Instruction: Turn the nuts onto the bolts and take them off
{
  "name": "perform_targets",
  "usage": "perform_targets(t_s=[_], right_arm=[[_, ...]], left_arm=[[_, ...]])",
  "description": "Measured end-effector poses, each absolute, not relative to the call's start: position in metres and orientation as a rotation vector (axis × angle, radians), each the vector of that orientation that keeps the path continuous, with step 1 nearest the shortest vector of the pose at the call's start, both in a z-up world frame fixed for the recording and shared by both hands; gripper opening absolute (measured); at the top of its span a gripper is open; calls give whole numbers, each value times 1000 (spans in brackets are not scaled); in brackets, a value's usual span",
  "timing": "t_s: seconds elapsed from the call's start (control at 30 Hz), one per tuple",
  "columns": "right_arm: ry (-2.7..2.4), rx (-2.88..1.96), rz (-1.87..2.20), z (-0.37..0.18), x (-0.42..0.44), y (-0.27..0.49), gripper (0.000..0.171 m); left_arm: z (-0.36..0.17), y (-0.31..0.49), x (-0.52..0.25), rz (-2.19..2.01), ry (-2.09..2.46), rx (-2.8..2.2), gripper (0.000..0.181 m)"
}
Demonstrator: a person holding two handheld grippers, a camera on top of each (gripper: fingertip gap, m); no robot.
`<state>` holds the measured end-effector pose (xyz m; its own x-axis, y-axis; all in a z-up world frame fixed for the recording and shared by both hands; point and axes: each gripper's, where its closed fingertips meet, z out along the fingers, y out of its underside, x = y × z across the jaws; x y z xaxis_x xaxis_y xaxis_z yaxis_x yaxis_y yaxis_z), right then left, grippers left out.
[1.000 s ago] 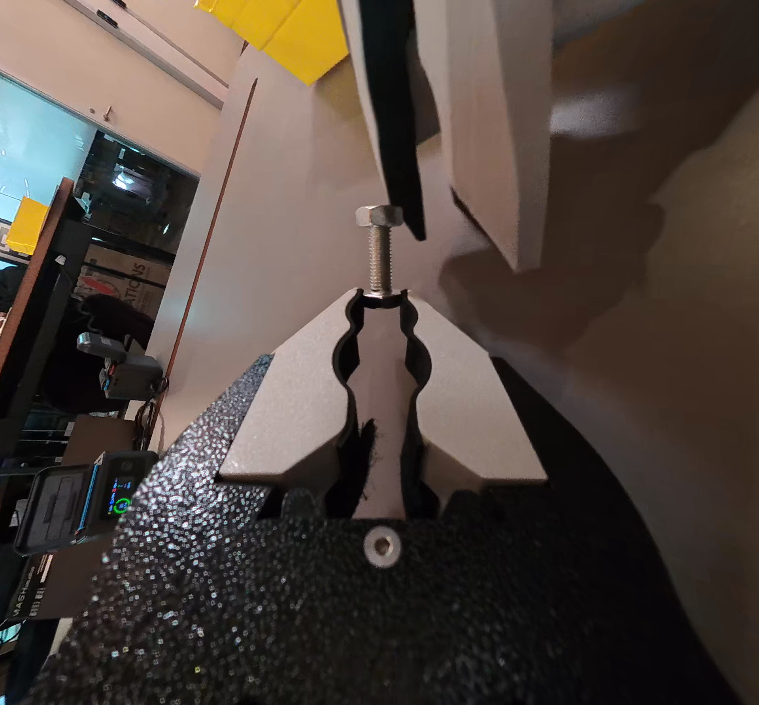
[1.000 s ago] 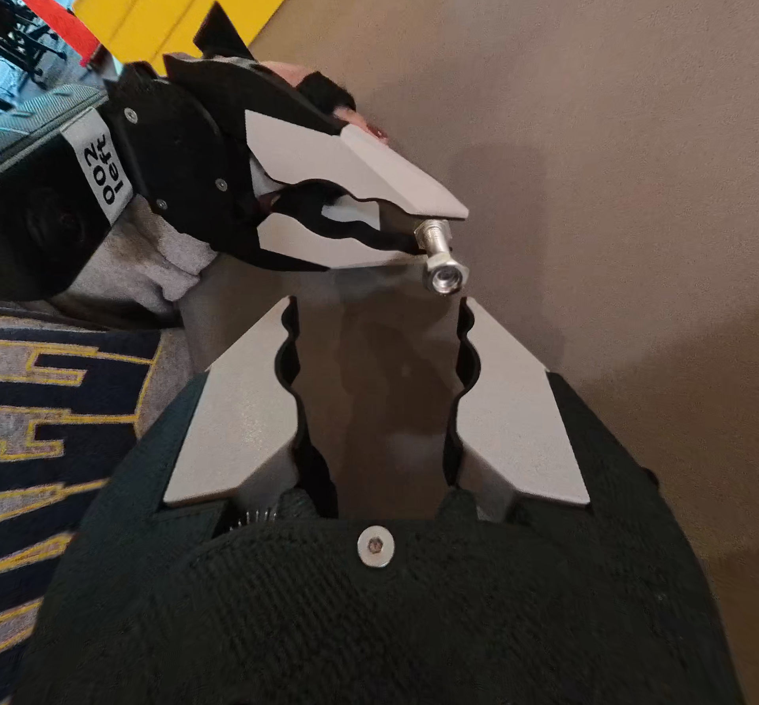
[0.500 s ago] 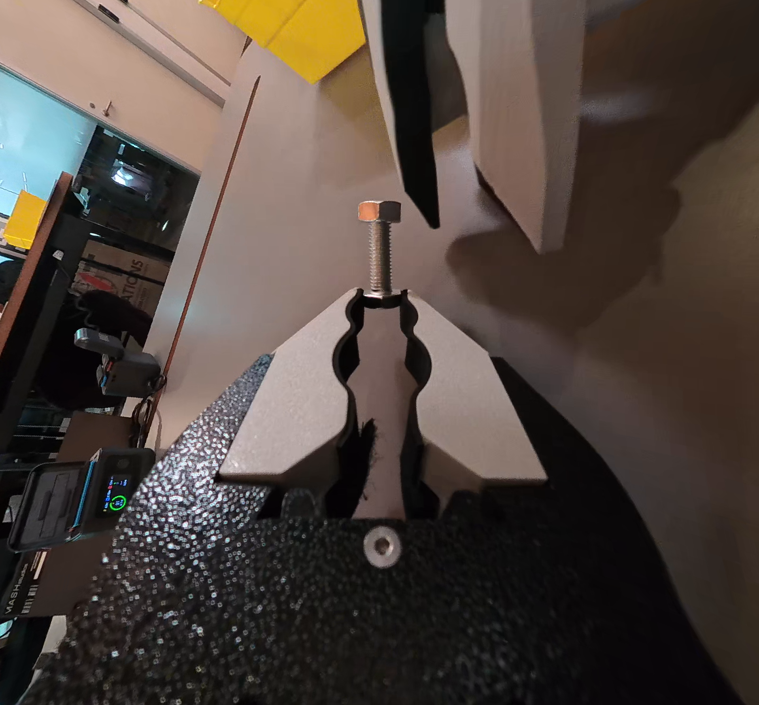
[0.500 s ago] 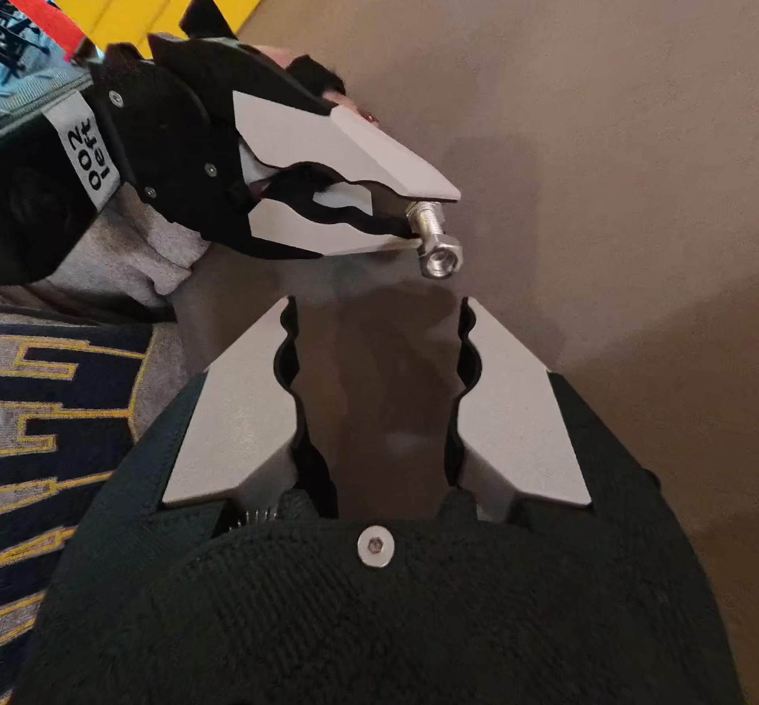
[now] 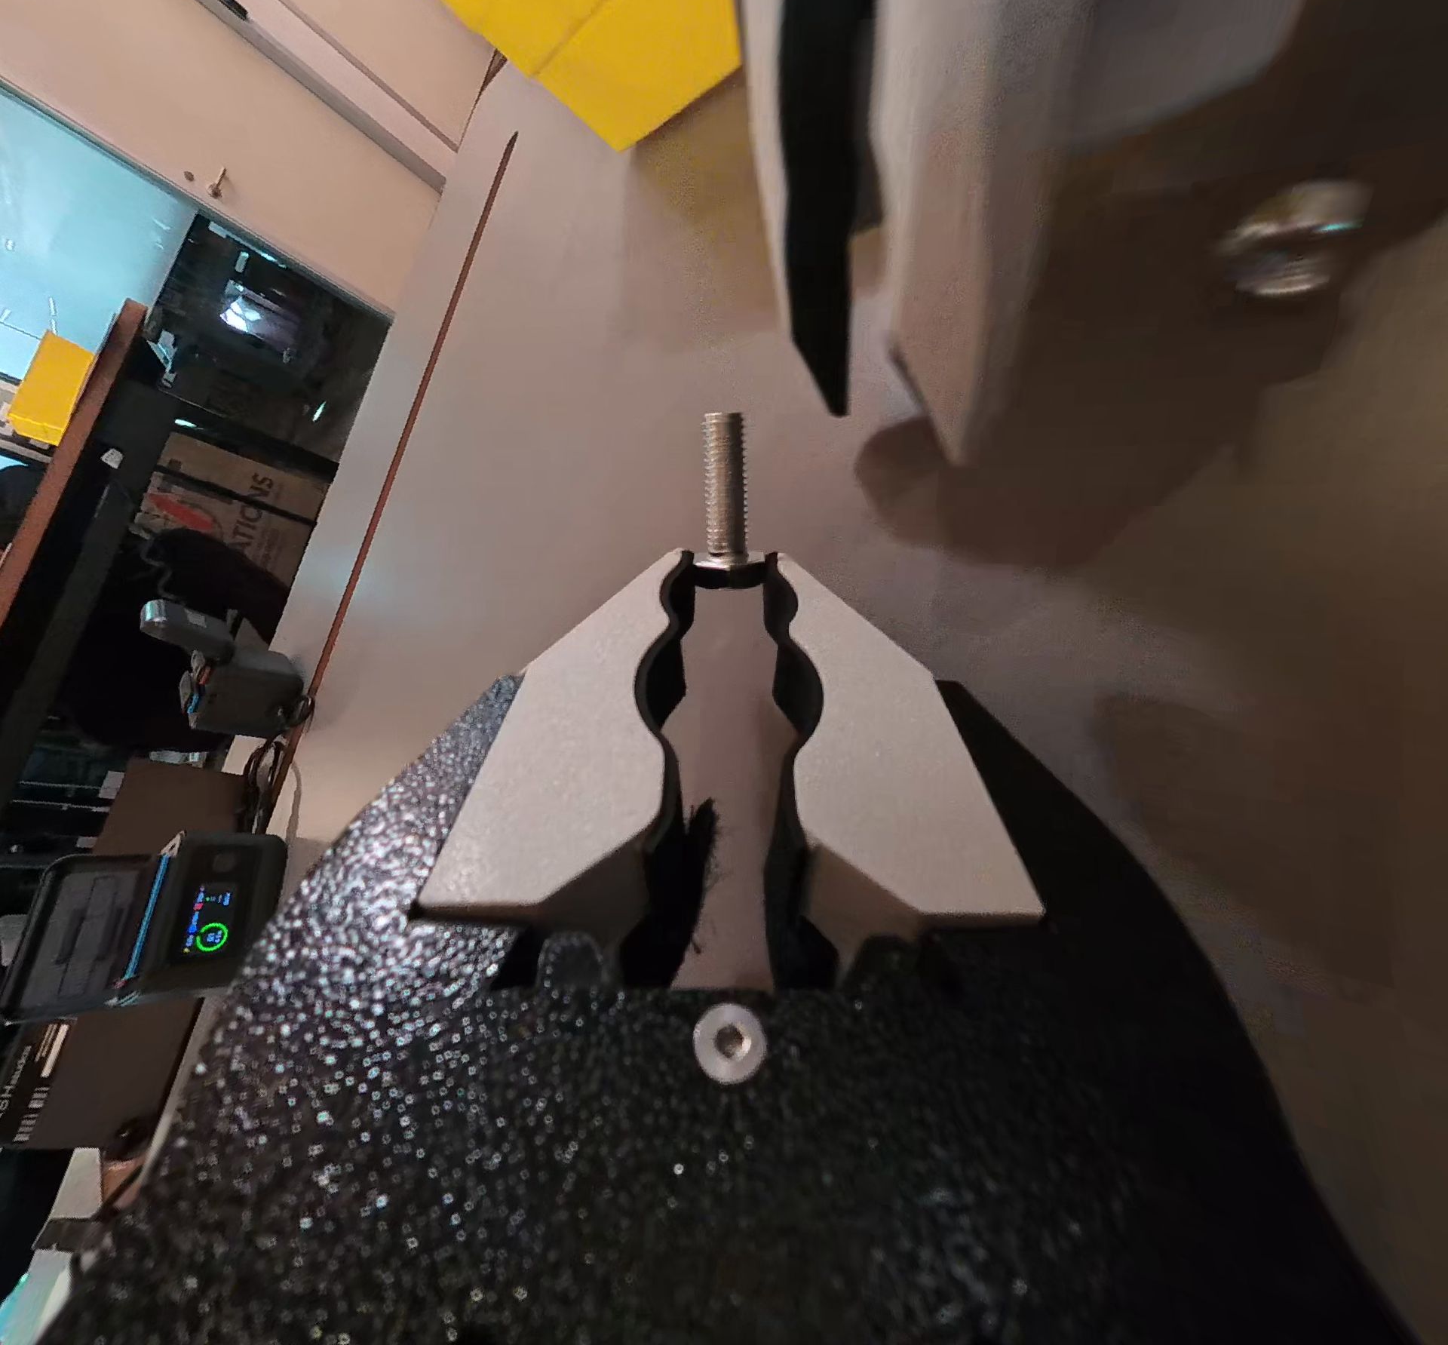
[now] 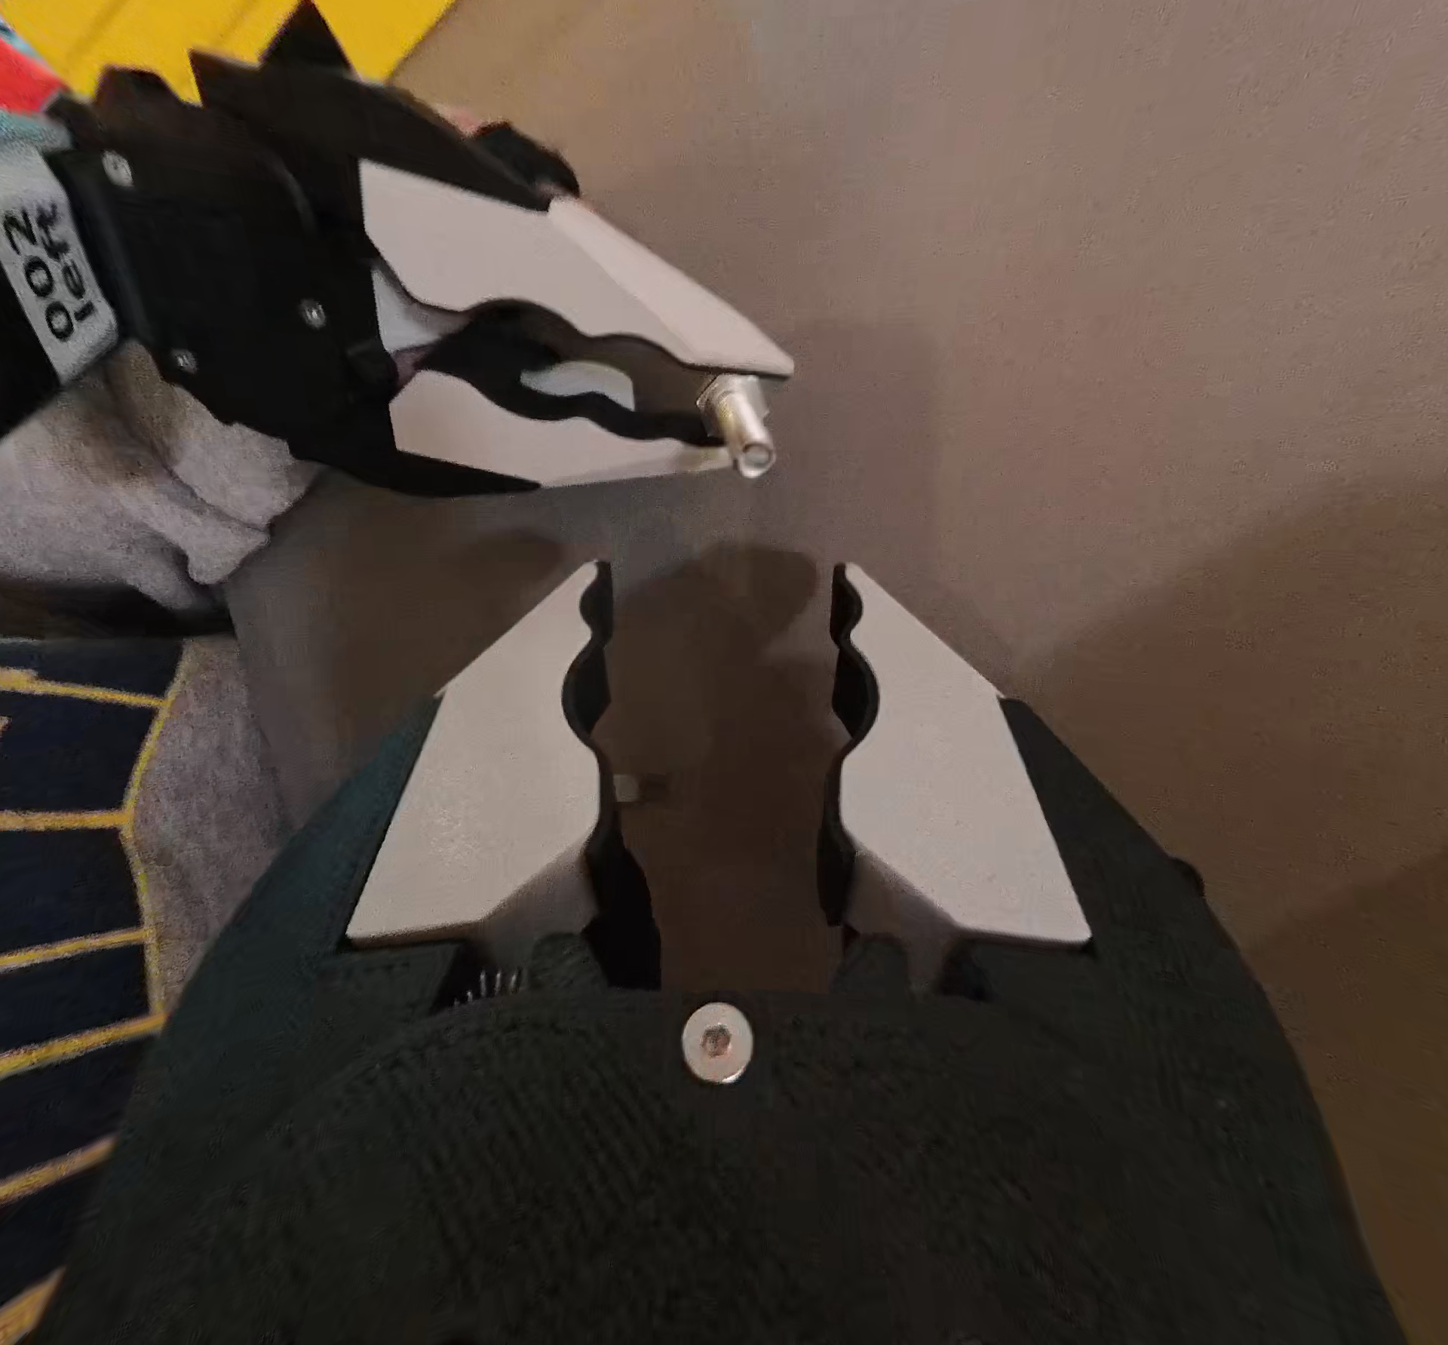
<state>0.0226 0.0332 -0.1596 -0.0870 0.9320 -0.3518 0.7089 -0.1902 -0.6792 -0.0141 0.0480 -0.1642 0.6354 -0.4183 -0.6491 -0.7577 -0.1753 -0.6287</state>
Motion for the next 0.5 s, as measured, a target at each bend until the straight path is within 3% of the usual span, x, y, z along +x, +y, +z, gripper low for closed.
perform_targets(t_s=[0.27, 0.5], right_arm=[[-1627, -1487, 740, -152, 16, 54, 48], [-1615, -1324, 979, -127, 20, 35, 38]], left_arm=[[-163, 58, -23, 659, 1001, -1741, 16], [-158, 63, -30, 629, 929, -1736, 16]])
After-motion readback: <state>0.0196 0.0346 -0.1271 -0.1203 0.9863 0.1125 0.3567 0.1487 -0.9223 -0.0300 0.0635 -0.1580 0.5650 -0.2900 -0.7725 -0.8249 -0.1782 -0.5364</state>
